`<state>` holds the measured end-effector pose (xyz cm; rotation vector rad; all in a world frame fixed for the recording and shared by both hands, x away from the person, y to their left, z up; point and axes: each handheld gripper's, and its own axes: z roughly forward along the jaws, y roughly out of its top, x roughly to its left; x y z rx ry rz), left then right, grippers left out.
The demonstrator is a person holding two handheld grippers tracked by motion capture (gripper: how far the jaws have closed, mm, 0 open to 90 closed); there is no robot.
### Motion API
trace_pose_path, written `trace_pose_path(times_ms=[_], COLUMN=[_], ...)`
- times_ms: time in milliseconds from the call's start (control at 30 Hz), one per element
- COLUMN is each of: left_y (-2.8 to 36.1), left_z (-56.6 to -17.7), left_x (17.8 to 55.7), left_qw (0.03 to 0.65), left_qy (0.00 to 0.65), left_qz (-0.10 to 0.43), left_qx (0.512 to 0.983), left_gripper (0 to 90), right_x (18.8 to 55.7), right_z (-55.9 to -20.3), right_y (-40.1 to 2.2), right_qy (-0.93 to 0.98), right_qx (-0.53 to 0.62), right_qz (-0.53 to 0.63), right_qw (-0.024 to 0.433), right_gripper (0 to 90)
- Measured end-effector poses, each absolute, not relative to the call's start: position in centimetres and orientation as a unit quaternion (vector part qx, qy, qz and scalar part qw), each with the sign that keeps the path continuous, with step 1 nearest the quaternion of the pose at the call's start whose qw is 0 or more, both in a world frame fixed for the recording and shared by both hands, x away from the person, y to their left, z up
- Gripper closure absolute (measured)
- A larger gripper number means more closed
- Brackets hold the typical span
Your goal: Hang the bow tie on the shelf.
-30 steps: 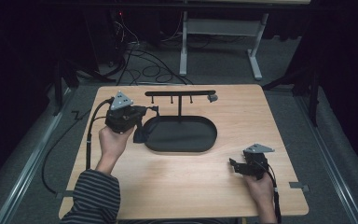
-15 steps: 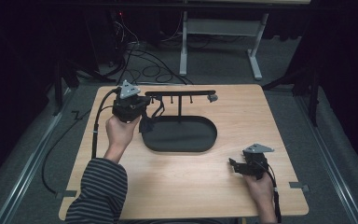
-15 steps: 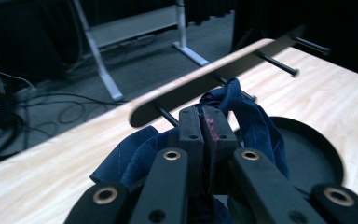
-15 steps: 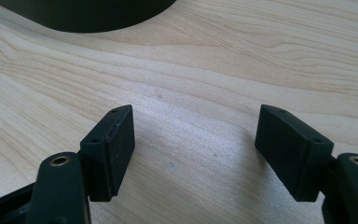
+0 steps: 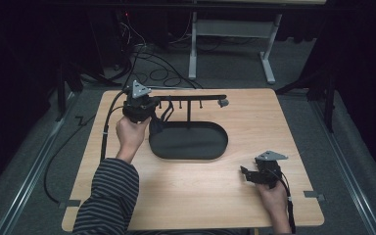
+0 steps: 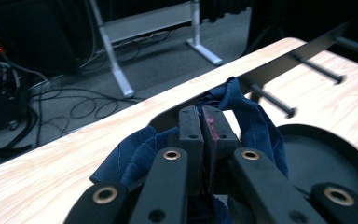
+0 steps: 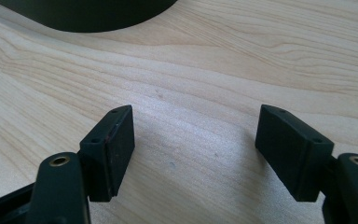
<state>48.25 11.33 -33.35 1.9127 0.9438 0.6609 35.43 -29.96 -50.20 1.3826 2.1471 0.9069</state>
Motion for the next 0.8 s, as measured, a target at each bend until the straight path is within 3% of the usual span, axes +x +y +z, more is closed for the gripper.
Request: trace_pose_path(times_ms=[800], left_y=[13.6], left_z=[-36.2], left_x=[47.9], left_qw=[0.451], left_qy=[0.404], left_qz=[0.269], left_qx=[0.749], left_gripper=[82.2], right_x=[35.5], right_z=[-50.2], right_y=[-29.9], right_qy=[0.777], right_qx=[0.494], right_qz=[0.327], right_qw=[0.215], right_gripper=[29.8])
